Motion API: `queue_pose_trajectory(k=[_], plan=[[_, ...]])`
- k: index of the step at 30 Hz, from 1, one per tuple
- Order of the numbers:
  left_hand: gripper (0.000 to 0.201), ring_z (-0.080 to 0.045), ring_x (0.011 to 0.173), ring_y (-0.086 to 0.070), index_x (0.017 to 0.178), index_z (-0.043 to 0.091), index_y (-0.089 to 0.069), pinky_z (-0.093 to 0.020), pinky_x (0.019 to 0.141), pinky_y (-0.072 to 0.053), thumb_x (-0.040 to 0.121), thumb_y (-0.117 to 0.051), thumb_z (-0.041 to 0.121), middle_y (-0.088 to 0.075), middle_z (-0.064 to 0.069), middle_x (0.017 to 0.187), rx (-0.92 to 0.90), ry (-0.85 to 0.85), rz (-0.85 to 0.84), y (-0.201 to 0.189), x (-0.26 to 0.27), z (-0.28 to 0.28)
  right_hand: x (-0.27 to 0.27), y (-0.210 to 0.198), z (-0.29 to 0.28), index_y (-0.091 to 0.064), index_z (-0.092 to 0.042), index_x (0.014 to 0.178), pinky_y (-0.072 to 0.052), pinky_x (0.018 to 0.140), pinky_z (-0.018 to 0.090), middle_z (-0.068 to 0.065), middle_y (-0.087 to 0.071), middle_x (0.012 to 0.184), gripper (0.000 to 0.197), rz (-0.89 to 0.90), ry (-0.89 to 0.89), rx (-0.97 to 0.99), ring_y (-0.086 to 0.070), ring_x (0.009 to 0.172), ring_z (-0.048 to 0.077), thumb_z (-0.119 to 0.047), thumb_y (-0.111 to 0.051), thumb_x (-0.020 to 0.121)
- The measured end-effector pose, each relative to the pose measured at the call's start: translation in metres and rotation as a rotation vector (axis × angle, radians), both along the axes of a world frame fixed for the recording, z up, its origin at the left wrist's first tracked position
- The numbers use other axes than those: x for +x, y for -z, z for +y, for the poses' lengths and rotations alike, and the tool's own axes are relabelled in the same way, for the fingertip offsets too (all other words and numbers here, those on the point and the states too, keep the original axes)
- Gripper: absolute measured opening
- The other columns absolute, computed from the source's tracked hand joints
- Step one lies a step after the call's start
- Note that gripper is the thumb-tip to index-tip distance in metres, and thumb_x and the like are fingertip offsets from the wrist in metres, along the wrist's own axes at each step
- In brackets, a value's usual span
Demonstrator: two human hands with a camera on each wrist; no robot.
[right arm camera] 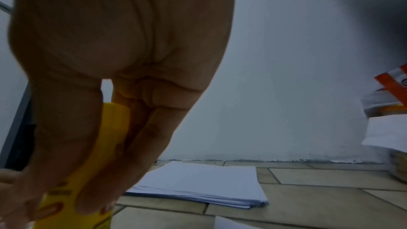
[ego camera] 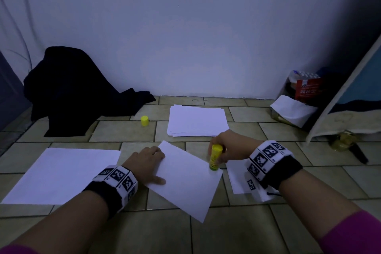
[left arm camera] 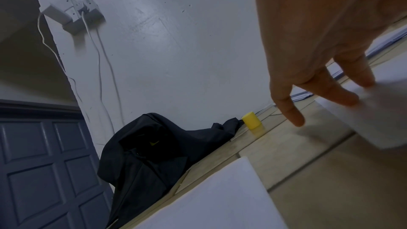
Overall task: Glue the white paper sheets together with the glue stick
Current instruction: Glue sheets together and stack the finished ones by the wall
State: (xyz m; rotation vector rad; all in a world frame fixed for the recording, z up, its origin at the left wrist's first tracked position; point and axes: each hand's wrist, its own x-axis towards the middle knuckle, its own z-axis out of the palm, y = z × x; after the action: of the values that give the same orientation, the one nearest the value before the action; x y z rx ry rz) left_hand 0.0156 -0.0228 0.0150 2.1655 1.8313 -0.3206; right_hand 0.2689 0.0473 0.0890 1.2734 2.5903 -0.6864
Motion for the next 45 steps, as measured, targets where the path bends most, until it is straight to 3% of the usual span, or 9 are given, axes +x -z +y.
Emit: queue_pose_trajectory(k=[6,12,15,22,24,27,31,38,45], plan=[[0.049,-0.015,0.133,-0.033,0.142,0.023,-0.043,-0.028,0.106,-0.031,0.096,-0.052,0.040,-0.034,0.004,0.147,0.006,0.008,-0.090,-0.001,-0.014,0.002,0.024,-0.005,0.021,-0.067,-0.003,0.097,-0.058,0.069,0.027,0.005,-0.070,0.081,0.024,0.057,0.147,-0.029,-0.065,0.062,0.007,-0.012,-0.077,0.076],[0.050,-0.016,0.123,-0.037,0.131,0.026,-0.047,-0.028,0.097,-0.036,0.087,-0.062,0.046,-0.042,0.003,0.131,0.133,0.004,-0.059,0.003,-0.016,-0.009,0.012,-0.004,0.036,-0.051,-0.002,0.075,-0.059,0.059,0.025,0.019,-0.061,0.077,0.016,1.276,0.788,-0.432,-0.070,0.060,0.023,0.003,-0.055,0.090],[0.055,-0.017,0.124,-0.033,0.129,0.027,-0.045,-0.029,0.097,-0.034,0.085,-0.059,0.056,-0.040,0.003,0.131,0.199,-0.009,-0.050,0.008,-0.014,-0.015,-0.011,0.007,0.038,-0.056,0.002,0.085,-0.059,0.061,0.025,0.015,-0.067,0.069,0.016,1.493,0.884,-0.679,-0.070,0.061,0.021,-0.008,-0.050,0.096],[0.099,-0.019,0.142,-0.016,0.148,0.025,-0.026,-0.039,0.117,-0.016,0.063,-0.016,0.077,-0.017,0.001,0.154,-0.007,-0.046,-0.166,0.019,-0.029,-0.017,-0.076,0.038,0.043,-0.065,-0.011,0.101,-0.042,0.053,0.018,0.002,-0.066,0.081,0.019,0.859,0.681,-0.411,-0.059,0.064,0.012,-0.010,-0.070,0.083],[0.109,-0.020,0.147,-0.001,0.154,0.024,-0.007,-0.046,0.120,-0.005,0.064,-0.017,0.083,0.001,0.000,0.160,-0.085,0.000,-0.112,0.023,-0.033,-0.018,-0.099,0.044,0.047,-0.061,-0.013,0.093,-0.052,0.063,0.027,0.006,-0.067,0.082,0.024,0.767,0.678,-0.337,-0.062,0.070,0.018,-0.004,-0.075,0.076],[0.138,-0.018,0.147,0.014,0.152,0.019,0.016,-0.047,0.116,0.009,0.038,0.009,0.098,0.021,0.003,0.159,-0.131,0.013,-0.056,0.032,-0.031,-0.019,-0.129,0.051,0.051,-0.059,-0.015,0.096,-0.054,0.085,0.043,0.011,-0.069,0.104,0.032,0.620,0.602,-0.157,-0.065,0.095,0.028,-0.007,-0.077,0.071],[0.147,-0.011,0.140,0.029,0.149,0.015,0.023,-0.043,0.115,0.013,0.027,0.025,0.096,0.038,0.010,0.144,-0.110,-0.027,-0.083,0.038,-0.030,-0.018,-0.164,0.055,0.051,-0.053,-0.004,0.117,-0.051,0.086,0.038,0.015,-0.062,0.113,0.036,0.426,0.448,-0.010,-0.060,0.104,0.032,-0.010,-0.065,0.083],[0.141,-0.006,0.133,0.032,0.150,0.018,0.022,-0.044,0.115,0.013,0.034,0.016,0.097,0.037,0.011,0.148,-0.130,-0.034,-0.082,0.042,-0.032,-0.014,-0.198,0.063,0.049,-0.045,-0.003,0.123,-0.035,0.062,0.031,0.021,-0.059,0.113,0.037,0.334,0.287,0.124,-0.059,0.098,0.036,-0.009,-0.057,0.089],[0.140,-0.011,0.143,0.026,0.150,0.018,0.022,-0.043,0.116,0.013,0.034,0.010,0.095,0.033,0.009,0.152,-0.139,-0.071,-0.092,0.043,-0.031,-0.012,-0.204,0.065,0.052,-0.044,-0.003,0.122,-0.044,0.068,0.033,0.019,-0.058,0.116,0.041,0.329,0.305,0.112,-0.060,0.100,0.034,-0.009,-0.062,0.086]])
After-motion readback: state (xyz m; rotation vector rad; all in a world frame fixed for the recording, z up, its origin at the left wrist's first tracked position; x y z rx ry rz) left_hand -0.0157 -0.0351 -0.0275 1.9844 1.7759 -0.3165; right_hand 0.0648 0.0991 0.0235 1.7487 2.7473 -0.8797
